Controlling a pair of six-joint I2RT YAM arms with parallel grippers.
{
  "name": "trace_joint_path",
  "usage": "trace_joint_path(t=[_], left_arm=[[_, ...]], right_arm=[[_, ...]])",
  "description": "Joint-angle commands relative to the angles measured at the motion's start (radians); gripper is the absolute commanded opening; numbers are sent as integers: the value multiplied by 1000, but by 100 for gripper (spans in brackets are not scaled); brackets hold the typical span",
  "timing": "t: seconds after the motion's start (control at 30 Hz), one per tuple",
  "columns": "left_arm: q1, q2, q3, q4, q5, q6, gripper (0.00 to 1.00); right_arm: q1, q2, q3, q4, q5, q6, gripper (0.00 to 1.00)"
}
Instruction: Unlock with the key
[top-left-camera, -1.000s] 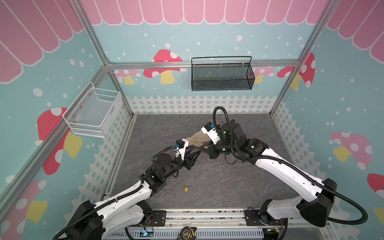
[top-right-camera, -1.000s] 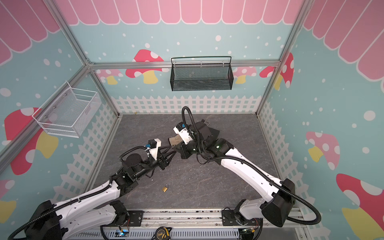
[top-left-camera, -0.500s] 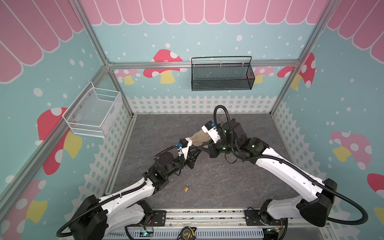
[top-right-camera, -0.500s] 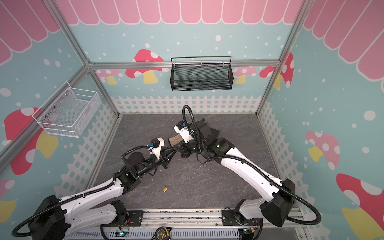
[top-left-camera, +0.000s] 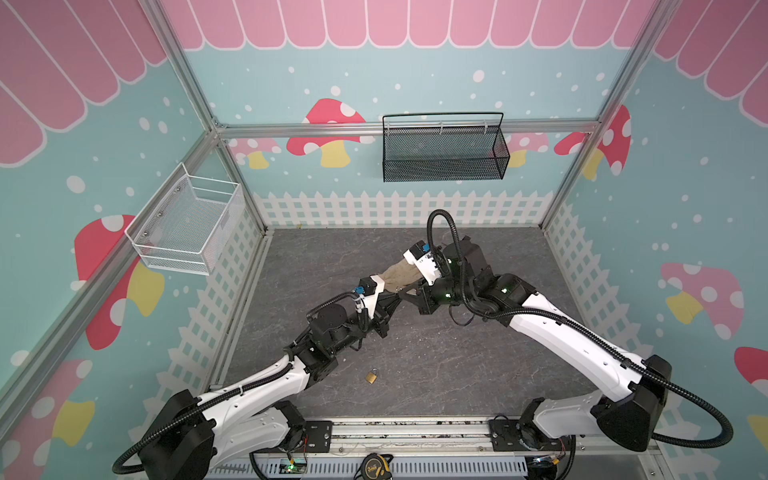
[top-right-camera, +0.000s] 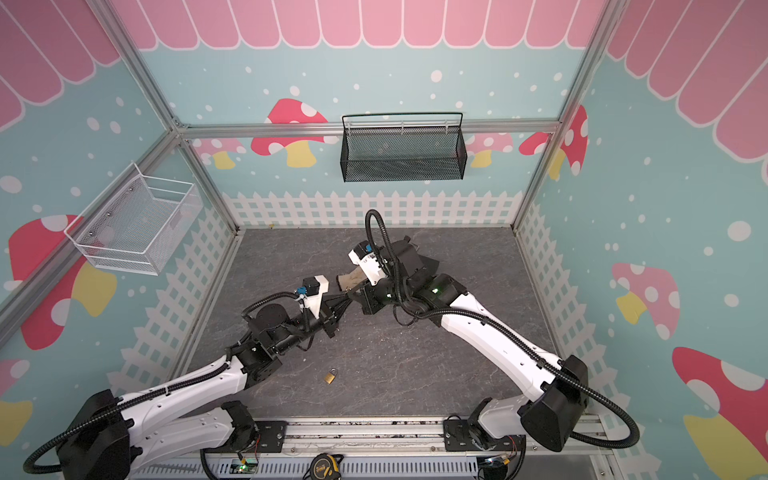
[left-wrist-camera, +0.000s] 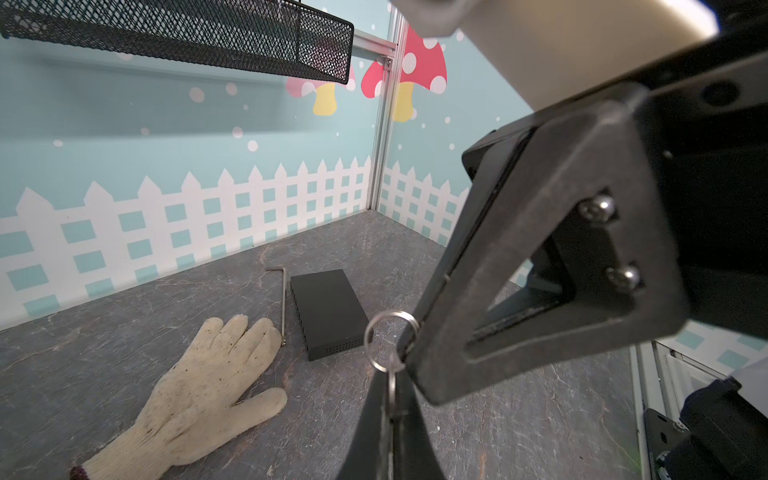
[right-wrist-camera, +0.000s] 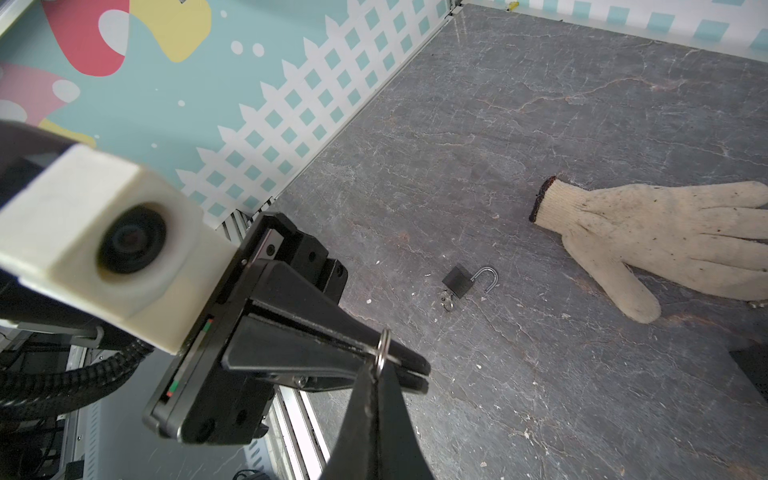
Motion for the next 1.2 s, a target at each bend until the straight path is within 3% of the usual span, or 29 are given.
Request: trace_joint_path(t=[0.0, 0.1, 0.27, 0.47, 0.77, 1.17], left_arm=[[-1, -10, 45, -57, 55, 46, 0], [3, -4, 66, -94, 88, 59, 0], [23, 6, 95, -135, 159, 59, 0], [49, 42, 188, -281, 285, 79, 0], [78, 79, 262, -346, 386, 65, 0], [80, 112, 303, -354, 434, 51, 0]], right_arm=[[-10, -16, 26, 17, -10, -5, 7], [-14, -24, 21, 25, -14, -6, 12], [-30, -48, 13, 32, -17, -24, 31], [-84, -74, -44, 125, -166, -76, 41], [-166, -130, -183, 291, -382, -89, 43], [-214, -105, -236, 363, -498, -91, 35]])
